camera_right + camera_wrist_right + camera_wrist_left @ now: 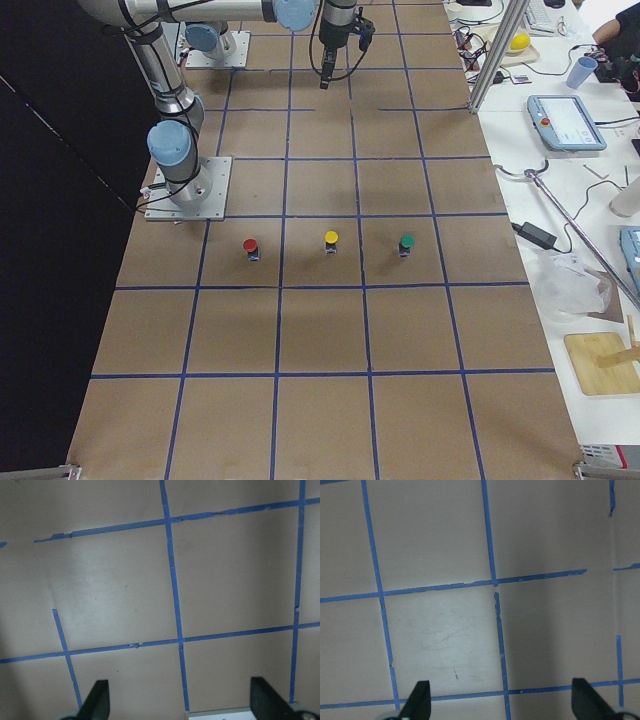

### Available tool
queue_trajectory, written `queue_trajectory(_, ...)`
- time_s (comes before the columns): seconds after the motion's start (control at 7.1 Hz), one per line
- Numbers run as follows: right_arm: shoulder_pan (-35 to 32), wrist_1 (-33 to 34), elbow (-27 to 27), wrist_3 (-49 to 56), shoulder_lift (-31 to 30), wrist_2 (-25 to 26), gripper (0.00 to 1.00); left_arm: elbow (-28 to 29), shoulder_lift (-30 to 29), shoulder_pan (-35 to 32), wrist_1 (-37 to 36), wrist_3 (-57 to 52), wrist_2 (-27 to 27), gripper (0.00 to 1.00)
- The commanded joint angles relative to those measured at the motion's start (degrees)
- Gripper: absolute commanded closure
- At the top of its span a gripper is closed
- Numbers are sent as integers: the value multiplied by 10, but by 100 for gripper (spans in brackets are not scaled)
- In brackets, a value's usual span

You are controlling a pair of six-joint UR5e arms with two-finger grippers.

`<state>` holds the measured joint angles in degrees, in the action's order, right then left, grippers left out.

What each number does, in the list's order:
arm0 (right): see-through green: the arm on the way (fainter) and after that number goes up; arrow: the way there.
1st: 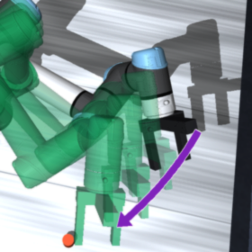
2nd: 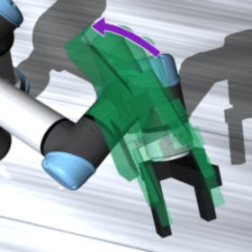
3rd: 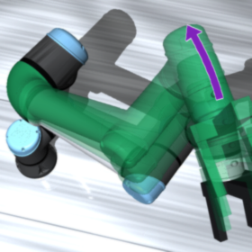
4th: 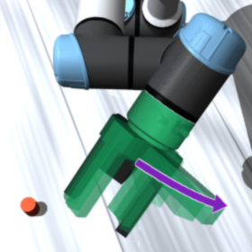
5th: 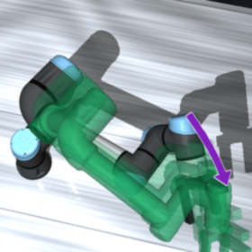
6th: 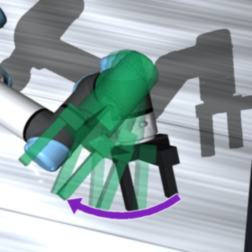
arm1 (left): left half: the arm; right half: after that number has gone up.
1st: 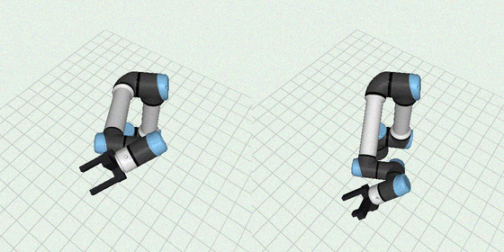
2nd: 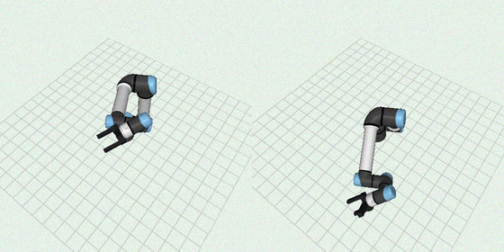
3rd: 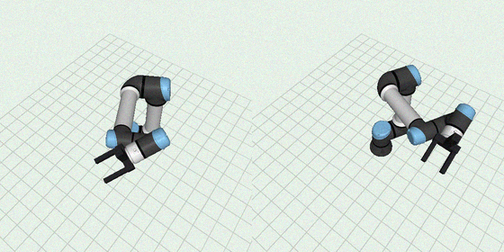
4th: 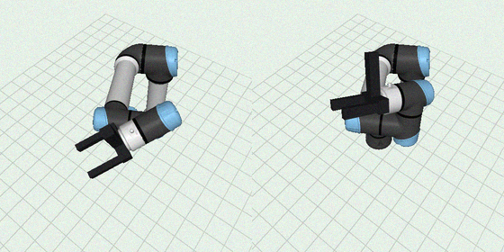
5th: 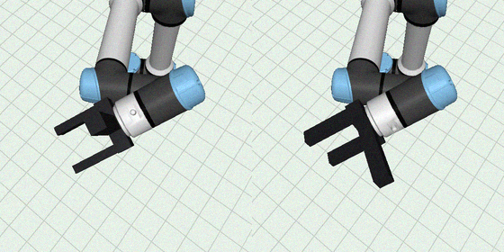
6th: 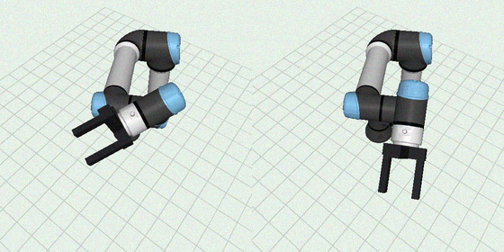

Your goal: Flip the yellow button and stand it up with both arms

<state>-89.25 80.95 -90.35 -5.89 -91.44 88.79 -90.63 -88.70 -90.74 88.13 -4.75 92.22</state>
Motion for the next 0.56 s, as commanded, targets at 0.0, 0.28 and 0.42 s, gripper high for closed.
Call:
queue_trajectory(0.0,-1,3,0,-7,1,28,0,-4,-3,0,0,1,0,0)
queue_trajectory(0.28,-1,4,2,-8,1,26,0,2,-7,0,3,2,-3,0)
queue_trajectory(0.42,-1,6,3,-8,1,24,0,0,-7,-1,5,2,0,0)
